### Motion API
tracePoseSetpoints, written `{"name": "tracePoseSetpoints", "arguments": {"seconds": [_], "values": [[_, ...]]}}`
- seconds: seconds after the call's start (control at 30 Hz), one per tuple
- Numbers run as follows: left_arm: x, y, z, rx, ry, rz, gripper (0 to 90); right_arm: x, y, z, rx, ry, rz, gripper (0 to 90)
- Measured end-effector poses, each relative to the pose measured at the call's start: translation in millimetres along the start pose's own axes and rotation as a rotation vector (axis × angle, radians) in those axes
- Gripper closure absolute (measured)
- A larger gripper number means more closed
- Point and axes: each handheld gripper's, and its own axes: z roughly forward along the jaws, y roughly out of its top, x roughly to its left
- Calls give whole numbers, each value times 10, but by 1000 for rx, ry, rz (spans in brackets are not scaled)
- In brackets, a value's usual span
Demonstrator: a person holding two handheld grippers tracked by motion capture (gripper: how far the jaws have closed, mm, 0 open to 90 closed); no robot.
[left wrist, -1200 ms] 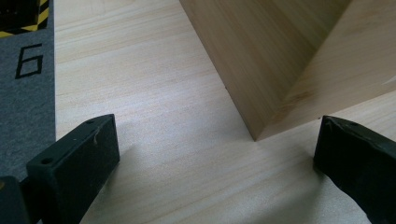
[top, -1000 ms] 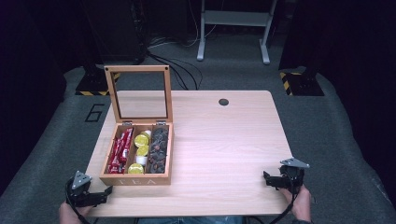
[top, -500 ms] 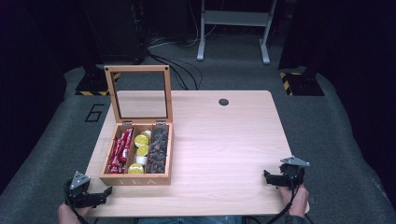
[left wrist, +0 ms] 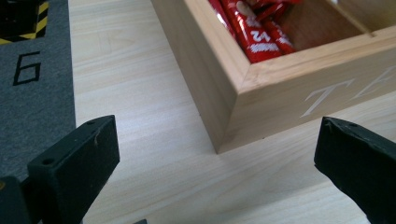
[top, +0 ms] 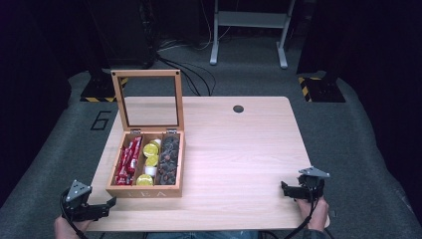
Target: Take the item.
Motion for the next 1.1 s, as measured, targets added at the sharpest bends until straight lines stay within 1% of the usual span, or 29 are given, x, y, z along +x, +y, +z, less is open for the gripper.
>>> {"name": "tracePoseSetpoints", "arguments": {"seconds": [0.03,0.13,0.17,0.33,0.4,0.43,0.67,0.8,0.83,0.97,1.0,1.1], "values": [[-6,20,-19,0,-2,2,1,-3,-1,0,-1,1,-6,0],[-29,85,-81,-22,-9,5,1,-4,-1,0,-1,1,-6,0],[-35,102,-97,-19,-14,6,1,-4,-1,0,-1,1,-6,0],[-66,214,-144,-39,-8,25,1,-5,-1,0,-1,2,-6,0],[-71,257,-154,-43,-7,32,2,-5,-1,0,-1,2,-6,0],[-69,276,-166,-33,-10,40,2,-5,-1,0,-1,2,-6,0],[-109,425,-175,-49,-3,58,4,-2,-1,-1,1,2,-1,1],[-132,519,-163,-53,-7,69,8,-2,-1,-1,1,2,-1,1],[-136,549,-156,-58,-2,75,9,-2,-2,-1,0,2,-1,1],[-145,650,-131,-63,-4,75,13,-6,-2,-1,-2,2,-4,2],[-144,679,-125,-58,-8,76,13,-6,-2,0,-3,3,-5,2],[-149,757,-85,-73,-6,80,19,-5,-3,0,-2,2,-5,2]]}}
